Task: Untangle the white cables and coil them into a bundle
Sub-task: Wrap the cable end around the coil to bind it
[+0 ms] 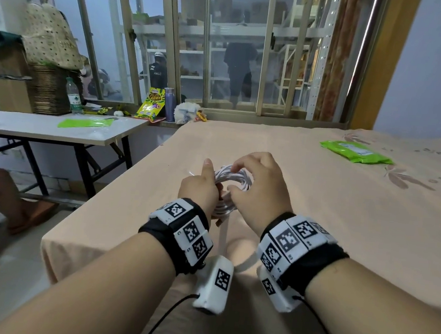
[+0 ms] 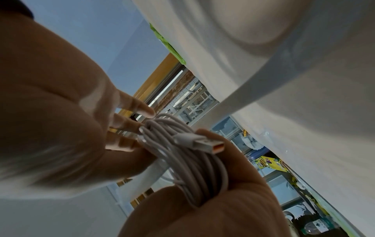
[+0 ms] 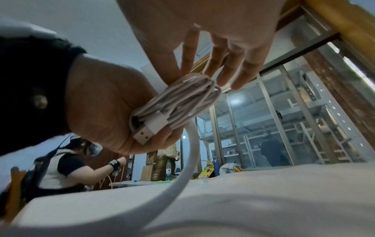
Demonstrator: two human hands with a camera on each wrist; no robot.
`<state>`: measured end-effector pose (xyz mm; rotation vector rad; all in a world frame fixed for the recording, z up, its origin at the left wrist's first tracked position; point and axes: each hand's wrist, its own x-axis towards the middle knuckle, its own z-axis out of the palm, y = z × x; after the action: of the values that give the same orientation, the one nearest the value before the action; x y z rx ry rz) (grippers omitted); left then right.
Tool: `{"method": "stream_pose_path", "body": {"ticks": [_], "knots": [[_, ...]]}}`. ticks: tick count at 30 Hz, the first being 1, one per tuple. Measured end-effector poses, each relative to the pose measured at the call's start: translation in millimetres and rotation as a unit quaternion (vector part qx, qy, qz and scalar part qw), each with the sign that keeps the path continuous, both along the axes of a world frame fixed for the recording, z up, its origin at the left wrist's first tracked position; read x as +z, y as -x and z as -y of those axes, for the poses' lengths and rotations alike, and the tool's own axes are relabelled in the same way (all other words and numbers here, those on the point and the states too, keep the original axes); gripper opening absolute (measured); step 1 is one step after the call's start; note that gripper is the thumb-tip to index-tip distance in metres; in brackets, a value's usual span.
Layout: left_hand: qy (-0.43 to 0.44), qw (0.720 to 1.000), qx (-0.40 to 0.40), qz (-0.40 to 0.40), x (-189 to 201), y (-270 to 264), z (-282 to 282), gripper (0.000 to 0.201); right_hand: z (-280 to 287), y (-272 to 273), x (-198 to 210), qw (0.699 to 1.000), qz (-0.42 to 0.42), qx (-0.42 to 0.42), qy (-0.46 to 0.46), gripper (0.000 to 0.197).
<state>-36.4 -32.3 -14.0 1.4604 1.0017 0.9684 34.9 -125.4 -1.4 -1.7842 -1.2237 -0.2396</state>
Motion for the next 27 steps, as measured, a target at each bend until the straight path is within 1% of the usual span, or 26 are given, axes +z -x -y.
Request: {"method": "stream_pose_path", "body": {"ticks": [2,3,5,6,8,10,11,13,14,16,19,23,25,27], "knots": [[0.024,1.0,0.0,0.013,-1,-2,-1,0.07,-2,0,-1,0.999,-0.033,0.027,0.008,0.034],[0.031,0.999,-0.002,0.014,-2,-3,-1,0.073,-3,1,-1,0.998,-0.055,0.039,0.012,0.036],[0.047,0.999,-0.001,0.014,-2,-4,-5,0.091,-4,2,-1,0.995,-0.08,0.062,0.018,0.036],[0.054,0.998,0.004,0.016,1,-3,-5,0.09,-5,3,-2,0.994,-0.08,0.072,0.017,0.032],[0.054,0.998,0.004,0.022,5,1,-6,0.075,-4,4,-2,0.995,-0.065,0.079,0.014,0.023],[0.038,0.999,-0.006,-0.001,7,5,-11,0.071,-3,4,-1,0.994,-0.057,0.089,0.019,0.02],[0.03,0.999,-0.011,-0.011,6,5,-13,0.068,-2,4,0,0.993,-0.062,0.1,0.022,0.022],[0.065,0.997,-0.048,0.005,7,6,-14,0.061,-3,2,3,0.986,-0.11,0.125,0.01,0.021],[0.083,0.995,-0.062,0.014,9,8,-13,0.059,-4,2,6,0.979,-0.15,0.138,-0.006,0.017],[0.085,0.994,-0.074,0.014,12,12,-14,0.056,-5,0,12,0.959,-0.236,0.153,-0.033,0.011],[0.084,0.993,-0.077,-0.001,16,17,-15,0.055,0,1,25,0.91,-0.376,0.176,-0.01,0.011],[0.073,0.993,-0.086,-0.026,16,22,-20,0.05,5,-4,34,0.875,-0.433,0.204,0.065,0.013],[0.083,0.992,-0.093,-0.008,16,21,-25,0.047,5,-5,35,0.85,-0.47,0.231,0.055,0.015],[0.077,0.993,-0.085,-0.016,19,20,-28,0.047,2,-2,33,0.837,-0.491,0.241,0.031,0.018]]}}
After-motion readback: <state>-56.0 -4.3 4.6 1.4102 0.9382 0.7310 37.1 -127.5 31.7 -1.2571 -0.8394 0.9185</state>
